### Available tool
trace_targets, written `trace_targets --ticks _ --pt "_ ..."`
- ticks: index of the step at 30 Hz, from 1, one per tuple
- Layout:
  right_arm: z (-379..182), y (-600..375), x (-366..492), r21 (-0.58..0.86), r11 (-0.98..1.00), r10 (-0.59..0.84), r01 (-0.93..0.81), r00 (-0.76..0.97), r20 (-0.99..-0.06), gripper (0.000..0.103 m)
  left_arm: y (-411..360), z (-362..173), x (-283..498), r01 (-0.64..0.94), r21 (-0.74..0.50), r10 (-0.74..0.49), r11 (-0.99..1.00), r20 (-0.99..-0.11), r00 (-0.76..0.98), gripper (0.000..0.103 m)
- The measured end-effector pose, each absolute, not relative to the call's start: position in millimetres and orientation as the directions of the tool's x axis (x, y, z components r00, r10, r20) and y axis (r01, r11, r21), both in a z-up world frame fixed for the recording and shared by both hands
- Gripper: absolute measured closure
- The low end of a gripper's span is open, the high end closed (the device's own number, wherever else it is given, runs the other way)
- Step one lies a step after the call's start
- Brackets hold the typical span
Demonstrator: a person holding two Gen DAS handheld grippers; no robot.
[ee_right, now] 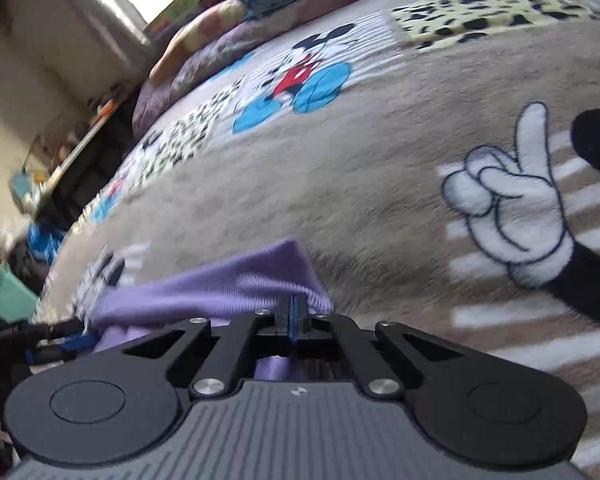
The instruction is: Fold clothes
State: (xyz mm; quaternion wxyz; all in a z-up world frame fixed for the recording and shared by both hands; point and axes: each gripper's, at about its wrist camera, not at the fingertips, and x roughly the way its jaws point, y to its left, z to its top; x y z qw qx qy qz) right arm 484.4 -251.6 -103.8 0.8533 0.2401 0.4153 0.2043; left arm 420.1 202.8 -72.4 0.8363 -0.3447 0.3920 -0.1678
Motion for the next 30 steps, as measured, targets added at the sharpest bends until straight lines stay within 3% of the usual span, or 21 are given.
trace_targets --ticks 3,4,6,8,12,20,23,24,26,27,28,30 --pt "-99 -245 483 0.522 0.831 0.525 -0.194 0.584 -0.619 0.101 211 -84 430 -0.054 -0.719 -0.538 0.693 -0.565 0.626 0.053" --pt "-101 -243 484 0.501 0.842 0.513 -0.199 0.582 -0.631 0.103 212 -90 435 -0.075 -0.711 -0.532 0.699 -0.587 0.61 0.061" --pt "-107 -247 486 0.528 0.832 0.515 -0.167 0.585 -0.626 0.103 219 -92 436 -0.108 -0.73 -0.538 0.674 -0.586 0.605 0.065" --pt "-105 -251 483 0.544 0.826 0.515 -0.15 0.593 -0.619 0.103 224 -81 426 -0.095 -0.744 -0.53 0.662 -0.553 0.643 0.062" --pt "-80 -254 454 0.531 0.826 0.518 -0.191 0.628 -0.58 0.084 235 -61 382 -0.051 -0.757 -0.527 0.652 -0.5 0.687 0.06" --pt "-47 -262 346 0.584 0.755 0.614 -0.299 0.637 -0.467 0.081 215 -58 273 -0.006 -0.795 -0.56 0.607 -0.434 0.706 0.059" --pt "-52 -267 309 0.624 0.724 0.635 -0.295 0.639 -0.435 0.07 206 -83 267 -0.098 -0.751 -0.501 0.653 -0.526 0.687 0.053" --pt "-62 -268 305 0.611 0.745 0.611 -0.267 0.641 -0.464 0.064 205 -88 266 -0.12 -0.742 -0.485 0.659 -0.542 0.686 0.063" --pt "-92 -271 307 0.578 0.788 0.568 -0.213 0.616 -0.546 0.069 202 -83 260 -0.119 -0.736 -0.47 0.666 -0.538 0.7 0.064" --pt "-103 -274 306 0.563 0.805 0.545 -0.186 0.609 -0.577 0.091 197 -70 252 -0.085 -0.727 -0.469 0.681 -0.522 0.712 0.061" --pt "-100 -281 299 0.568 0.807 0.525 -0.162 0.637 -0.564 0.092 192 -57 245 -0.05 -0.717 -0.47 0.695 -0.506 0.723 0.054" --pt "-79 -292 277 0.589 0.79 0.516 -0.172 0.705 -0.487 0.08 177 -40 224 0.007 -0.682 -0.467 0.731 -0.493 0.734 0.053"
